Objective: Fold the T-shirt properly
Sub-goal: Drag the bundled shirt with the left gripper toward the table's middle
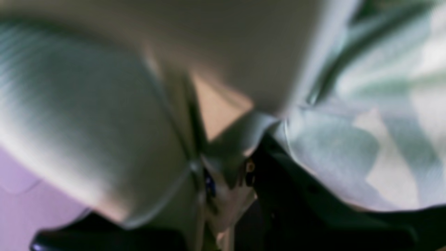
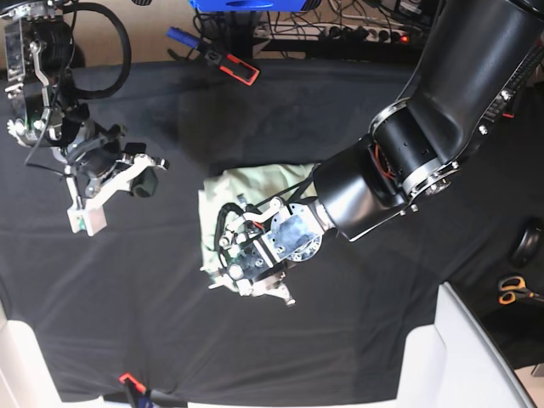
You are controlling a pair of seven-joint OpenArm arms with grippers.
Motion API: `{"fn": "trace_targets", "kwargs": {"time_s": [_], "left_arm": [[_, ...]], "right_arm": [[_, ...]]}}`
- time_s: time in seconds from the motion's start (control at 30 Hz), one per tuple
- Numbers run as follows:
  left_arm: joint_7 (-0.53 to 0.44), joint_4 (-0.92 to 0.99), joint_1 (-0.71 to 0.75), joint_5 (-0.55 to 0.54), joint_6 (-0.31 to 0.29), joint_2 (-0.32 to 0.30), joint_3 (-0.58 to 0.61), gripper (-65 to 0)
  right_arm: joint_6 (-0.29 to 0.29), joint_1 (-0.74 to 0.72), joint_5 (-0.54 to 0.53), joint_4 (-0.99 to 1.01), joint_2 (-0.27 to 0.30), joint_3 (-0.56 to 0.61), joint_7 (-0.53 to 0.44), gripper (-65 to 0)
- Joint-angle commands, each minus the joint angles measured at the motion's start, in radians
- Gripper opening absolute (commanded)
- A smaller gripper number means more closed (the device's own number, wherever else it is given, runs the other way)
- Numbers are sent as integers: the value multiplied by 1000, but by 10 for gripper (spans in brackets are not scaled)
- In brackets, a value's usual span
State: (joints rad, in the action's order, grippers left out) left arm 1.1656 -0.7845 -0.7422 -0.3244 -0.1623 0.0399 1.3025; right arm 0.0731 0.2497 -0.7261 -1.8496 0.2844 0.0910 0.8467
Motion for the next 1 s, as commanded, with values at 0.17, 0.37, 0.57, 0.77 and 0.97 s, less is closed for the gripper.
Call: {"fn": "trace_targets", "kwargs": {"time_s": [0.17, 0.37, 0.57, 0.77, 0.97], "left_arm": [[7, -6, -46, 57, -84, 12, -5, -477], [6, -8, -7, 374, -89, 27, -19, -249], [17, -114, -30, 459, -90, 33, -131, -218], [113, -329, -33, 459, -90, 22, -326, -223], [138, -565, 171, 459, -90, -62, -473, -401]], "right_arm": [[-5, -11, -8, -15, 8, -4, -16, -583], [-5, -6, -8, -15, 8, -4, -16, -583], [-5, -6, -8, -15, 8, -1, -16, -583], [-5, -6, -8, -15, 8, 2, -14, -583], [-12, -5, -8, -15, 6, 3, 13, -586]]}}
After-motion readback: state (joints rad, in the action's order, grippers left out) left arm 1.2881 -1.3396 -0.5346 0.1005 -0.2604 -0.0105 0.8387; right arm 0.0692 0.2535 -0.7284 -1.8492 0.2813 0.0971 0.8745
